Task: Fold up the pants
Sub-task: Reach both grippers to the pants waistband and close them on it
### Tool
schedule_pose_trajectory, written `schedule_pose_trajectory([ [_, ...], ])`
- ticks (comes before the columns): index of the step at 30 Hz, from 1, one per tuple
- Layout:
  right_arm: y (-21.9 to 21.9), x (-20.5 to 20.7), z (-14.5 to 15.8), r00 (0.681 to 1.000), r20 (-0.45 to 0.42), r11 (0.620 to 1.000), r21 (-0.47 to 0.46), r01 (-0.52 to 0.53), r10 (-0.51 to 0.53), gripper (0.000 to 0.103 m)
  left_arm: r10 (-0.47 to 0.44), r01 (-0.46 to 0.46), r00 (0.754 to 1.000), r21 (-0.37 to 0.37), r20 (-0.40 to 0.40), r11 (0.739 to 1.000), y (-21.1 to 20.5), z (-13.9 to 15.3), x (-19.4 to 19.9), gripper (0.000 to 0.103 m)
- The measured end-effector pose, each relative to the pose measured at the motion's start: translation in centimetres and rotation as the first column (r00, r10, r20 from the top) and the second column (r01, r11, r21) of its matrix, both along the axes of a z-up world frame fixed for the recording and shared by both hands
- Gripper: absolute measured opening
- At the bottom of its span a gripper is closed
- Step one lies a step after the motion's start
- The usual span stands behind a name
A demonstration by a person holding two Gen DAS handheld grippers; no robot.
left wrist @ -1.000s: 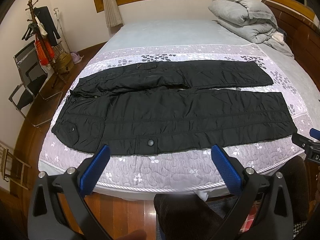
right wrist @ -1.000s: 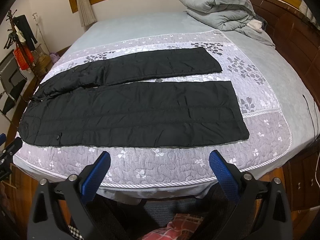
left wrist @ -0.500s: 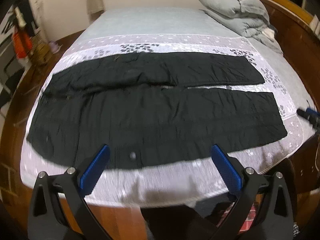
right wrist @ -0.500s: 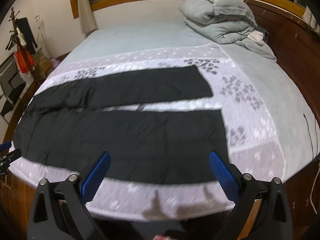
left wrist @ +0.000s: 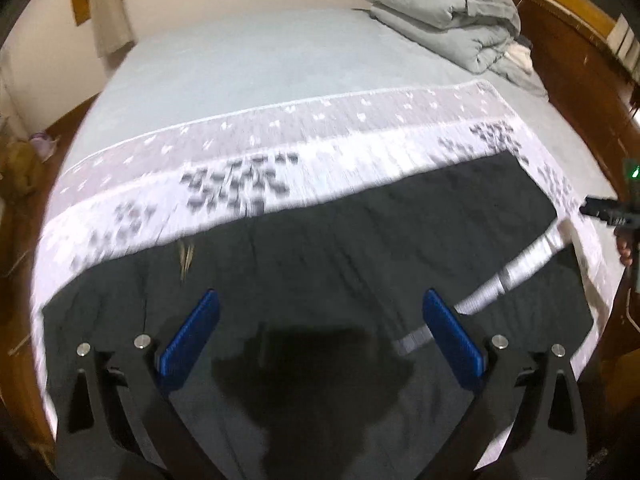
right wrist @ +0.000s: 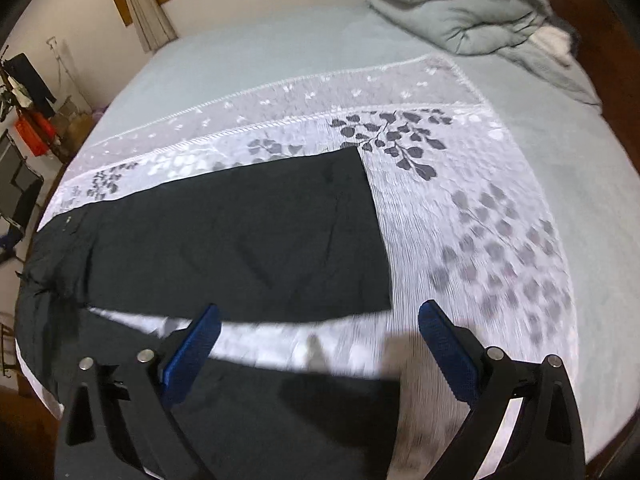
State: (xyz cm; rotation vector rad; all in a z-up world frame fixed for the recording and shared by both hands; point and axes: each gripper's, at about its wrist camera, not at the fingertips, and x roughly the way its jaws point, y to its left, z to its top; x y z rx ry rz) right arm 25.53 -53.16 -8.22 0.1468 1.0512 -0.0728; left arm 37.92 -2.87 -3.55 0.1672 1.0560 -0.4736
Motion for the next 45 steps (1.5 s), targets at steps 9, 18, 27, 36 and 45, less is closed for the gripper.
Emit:
schedule_pose_trajectory([
  [9,-2.7,6.8,-5.1,0.996,-0.071,0.998,0.049,-0.046,0.049,0.1,-0.076,0.073,0.986,-0.031,-0.148,0.997,0.8,-8.7,13.4,0.1],
  [18,-0.8,9.4,-7.2,0.982,-0.103,0.988,0.031,-0.154,0.156,0.099,-0.194,0.204,0.944,0.008,-0.267,0.979,0.7,-13.7,15.7,0.1],
  [27,-0.7,10.0,-7.5,0.985,-0.108,0.991,0.02,-0.134,0.135,0.099,-0.283,0.317,0.928,0.11,-0.243,0.942,-0.3,-15.3,13.8,0.097],
  [36,-0.7,10.0,-6.1,0.991,-0.05,0.992,-0.012,-0.129,0.128,0.099,-0.263,0.291,0.954,0.233,-0.144,0.928,0.4,-14.2,13.0,0.019],
  [45,-0.8,14.4,-5.4,0.99,-0.013,0.989,-0.037,-0.142,0.141,0.093,-0.248,0.265,0.961,0.15,-0.124,0.952,2.1,-13.3,12.7,0.01],
])
